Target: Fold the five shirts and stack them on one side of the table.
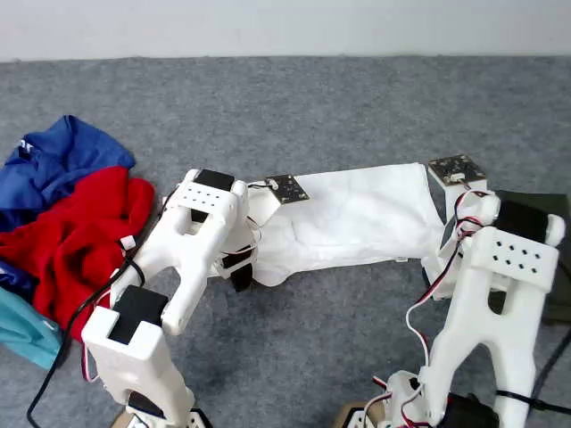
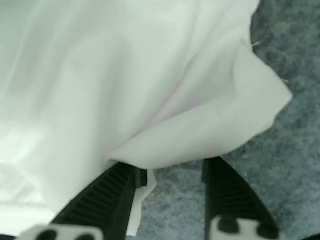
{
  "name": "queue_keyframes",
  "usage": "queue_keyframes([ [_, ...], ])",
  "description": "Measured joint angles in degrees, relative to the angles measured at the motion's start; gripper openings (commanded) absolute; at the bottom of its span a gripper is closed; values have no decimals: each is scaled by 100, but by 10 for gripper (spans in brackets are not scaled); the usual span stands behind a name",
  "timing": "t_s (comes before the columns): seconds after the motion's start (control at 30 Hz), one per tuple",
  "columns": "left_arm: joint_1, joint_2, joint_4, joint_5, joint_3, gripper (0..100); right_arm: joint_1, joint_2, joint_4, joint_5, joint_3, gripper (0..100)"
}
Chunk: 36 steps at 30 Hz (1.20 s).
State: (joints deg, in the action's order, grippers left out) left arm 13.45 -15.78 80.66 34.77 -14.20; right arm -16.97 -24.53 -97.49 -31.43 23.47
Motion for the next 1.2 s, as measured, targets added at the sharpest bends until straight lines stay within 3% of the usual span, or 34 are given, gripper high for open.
queue_keyframes([
  [0.33, -44, 0, -176, -598, 35, 196, 0, 0, 668, 281, 1029, 223],
  [0.67, -563, 0, -97, -607, 826, 196, 123, 0, 677, 325, 1064, 223],
  [0.9, -580, 0, -9, -607, 826, 195, 695, 0, 677, 325, 1064, 223],
  [1.2, -316, 0, 352, -633, 826, 192, 721, 0, 677, 325, 1064, 223],
])
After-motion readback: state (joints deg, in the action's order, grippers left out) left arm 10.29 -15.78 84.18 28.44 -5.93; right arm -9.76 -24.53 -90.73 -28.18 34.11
